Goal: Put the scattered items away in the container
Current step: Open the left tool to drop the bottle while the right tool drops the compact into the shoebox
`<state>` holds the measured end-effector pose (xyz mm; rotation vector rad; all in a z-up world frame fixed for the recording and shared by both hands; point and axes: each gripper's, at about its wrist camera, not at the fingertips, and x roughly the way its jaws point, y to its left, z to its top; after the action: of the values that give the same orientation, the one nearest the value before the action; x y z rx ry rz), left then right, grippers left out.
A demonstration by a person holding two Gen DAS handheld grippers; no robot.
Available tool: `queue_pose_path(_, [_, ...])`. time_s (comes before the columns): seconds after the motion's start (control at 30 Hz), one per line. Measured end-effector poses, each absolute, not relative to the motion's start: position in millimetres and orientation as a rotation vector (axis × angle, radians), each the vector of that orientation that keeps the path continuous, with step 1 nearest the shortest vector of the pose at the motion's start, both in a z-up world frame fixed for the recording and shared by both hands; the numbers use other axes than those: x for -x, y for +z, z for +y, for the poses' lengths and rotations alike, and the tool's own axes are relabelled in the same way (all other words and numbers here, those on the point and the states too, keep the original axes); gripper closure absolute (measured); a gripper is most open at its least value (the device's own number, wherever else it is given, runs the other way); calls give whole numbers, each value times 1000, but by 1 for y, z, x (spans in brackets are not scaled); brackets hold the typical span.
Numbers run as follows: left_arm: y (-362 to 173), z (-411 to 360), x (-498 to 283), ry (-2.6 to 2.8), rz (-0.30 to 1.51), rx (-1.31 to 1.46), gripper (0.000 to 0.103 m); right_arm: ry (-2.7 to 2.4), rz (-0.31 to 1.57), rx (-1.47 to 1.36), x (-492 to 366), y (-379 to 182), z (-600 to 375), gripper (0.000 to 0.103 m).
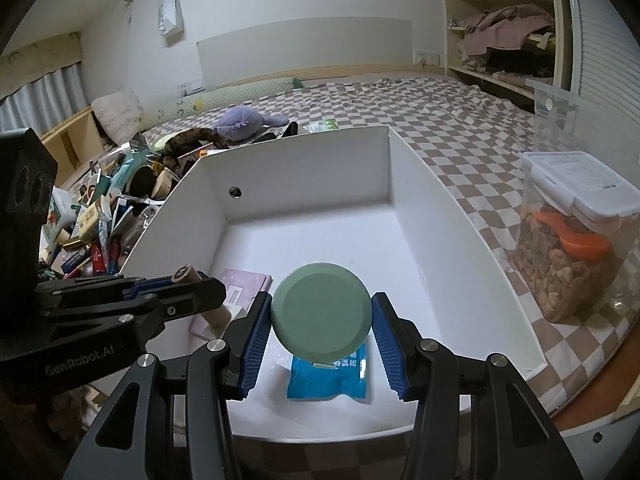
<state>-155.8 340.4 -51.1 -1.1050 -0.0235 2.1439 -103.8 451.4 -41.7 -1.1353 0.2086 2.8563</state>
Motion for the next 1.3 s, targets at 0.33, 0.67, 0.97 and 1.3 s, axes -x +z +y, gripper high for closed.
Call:
queue_pose_path(0.33, [-52, 341, 154, 2154, -15, 1091, 86, 2836, 112, 1134, 103, -47, 445, 52])
queue_pose_path(0.67, [-53, 335, 153, 2151, -18, 1085, 86, 2837, 23, 1128, 101, -52, 437, 45])
queue_pose_path(0.97, [-50, 332, 151, 2148, -28, 1090, 85, 2841, -24, 1102, 101, -54, 433, 42])
queue_pose_path(1.3, [-43, 330, 150, 2156, -75, 1074, 66, 2849, -22, 1101, 100, -56, 431, 39])
